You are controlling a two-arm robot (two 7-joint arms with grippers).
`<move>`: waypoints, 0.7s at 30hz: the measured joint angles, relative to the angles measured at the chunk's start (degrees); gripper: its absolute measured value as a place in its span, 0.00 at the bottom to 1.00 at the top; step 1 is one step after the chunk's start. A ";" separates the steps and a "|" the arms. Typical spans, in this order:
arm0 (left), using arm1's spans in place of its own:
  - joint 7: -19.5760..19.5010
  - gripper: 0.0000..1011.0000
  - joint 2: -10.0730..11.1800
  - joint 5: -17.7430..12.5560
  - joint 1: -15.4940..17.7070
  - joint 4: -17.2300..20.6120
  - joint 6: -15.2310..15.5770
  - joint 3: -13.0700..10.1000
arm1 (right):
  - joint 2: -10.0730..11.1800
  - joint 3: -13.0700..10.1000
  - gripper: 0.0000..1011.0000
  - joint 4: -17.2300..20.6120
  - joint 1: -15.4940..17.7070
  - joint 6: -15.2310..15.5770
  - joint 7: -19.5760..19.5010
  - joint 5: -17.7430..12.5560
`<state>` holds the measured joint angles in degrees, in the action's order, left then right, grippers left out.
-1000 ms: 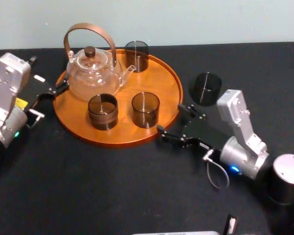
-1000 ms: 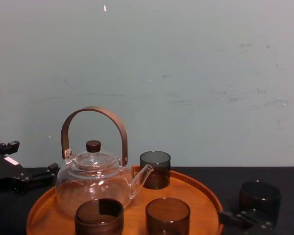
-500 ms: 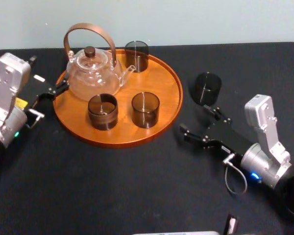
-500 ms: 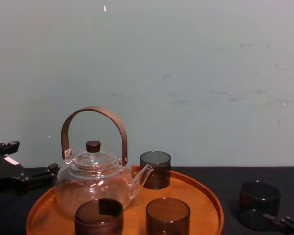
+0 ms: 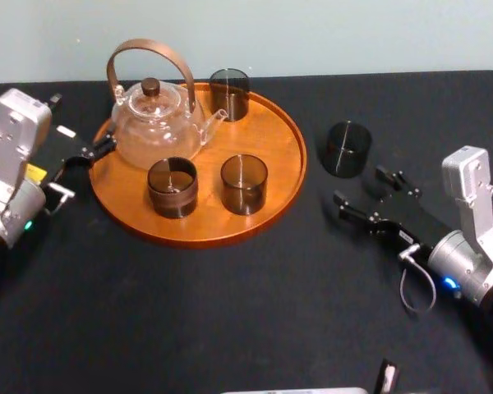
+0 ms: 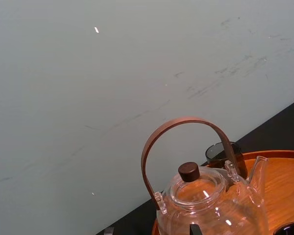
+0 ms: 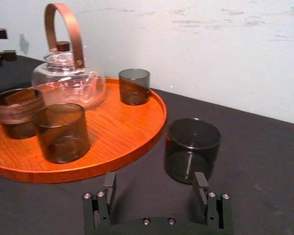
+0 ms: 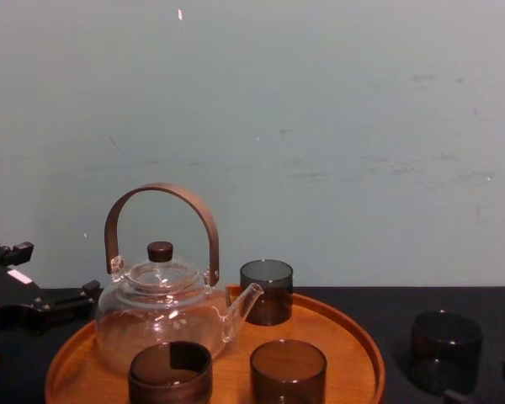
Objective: Pick up the glass from the table and place it on the tray.
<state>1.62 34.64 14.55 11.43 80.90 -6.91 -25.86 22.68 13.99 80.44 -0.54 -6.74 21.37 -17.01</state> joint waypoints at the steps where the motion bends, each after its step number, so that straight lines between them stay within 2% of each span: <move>1: 0.00 0.99 0.00 0.00 0.00 0.00 0.00 0.00 | -0.06 -0.12 0.99 -0.17 -0.11 0.05 -0.01 0.00; 11: 0.00 0.99 0.00 0.00 0.00 0.00 0.00 0.00 | -0.74 -0.96 0.99 -2.45 -2.17 0.43 0.04 0.27; 21: 0.00 0.99 0.00 0.00 0.00 0.00 0.00 0.00 | -1.43 -0.93 0.99 -6.30 -5.67 0.74 0.61 1.14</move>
<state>1.62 34.65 14.55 11.43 80.90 -6.91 -25.86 21.25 13.07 74.14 -6.21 -6.00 21.98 -15.88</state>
